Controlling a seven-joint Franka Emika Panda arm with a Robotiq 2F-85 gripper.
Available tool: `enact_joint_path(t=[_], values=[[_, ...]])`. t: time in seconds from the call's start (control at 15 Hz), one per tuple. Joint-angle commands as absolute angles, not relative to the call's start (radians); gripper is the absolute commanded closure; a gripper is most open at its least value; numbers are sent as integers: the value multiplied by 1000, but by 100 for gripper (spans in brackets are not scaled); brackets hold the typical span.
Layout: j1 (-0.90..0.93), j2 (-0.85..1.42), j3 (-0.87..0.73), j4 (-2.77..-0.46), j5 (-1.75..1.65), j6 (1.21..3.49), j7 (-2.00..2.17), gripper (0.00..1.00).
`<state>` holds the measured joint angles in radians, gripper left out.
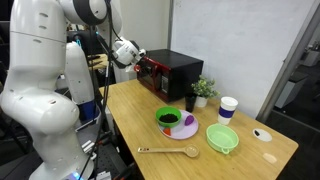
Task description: Close the microwave door
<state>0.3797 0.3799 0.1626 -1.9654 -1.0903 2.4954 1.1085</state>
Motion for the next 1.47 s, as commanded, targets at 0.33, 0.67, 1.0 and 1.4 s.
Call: enact_joint_path(t=[0.33, 0.67, 1.0, 1.4], values=[[58, 195, 529, -2099, -378, 2493, 435, 100], [90, -24, 464, -2148, 5, 2295, 75, 100], [133, -230, 297, -2253, 69, 2156, -84, 100], [119, -381, 130, -2403, 27, 2126, -162, 73]])
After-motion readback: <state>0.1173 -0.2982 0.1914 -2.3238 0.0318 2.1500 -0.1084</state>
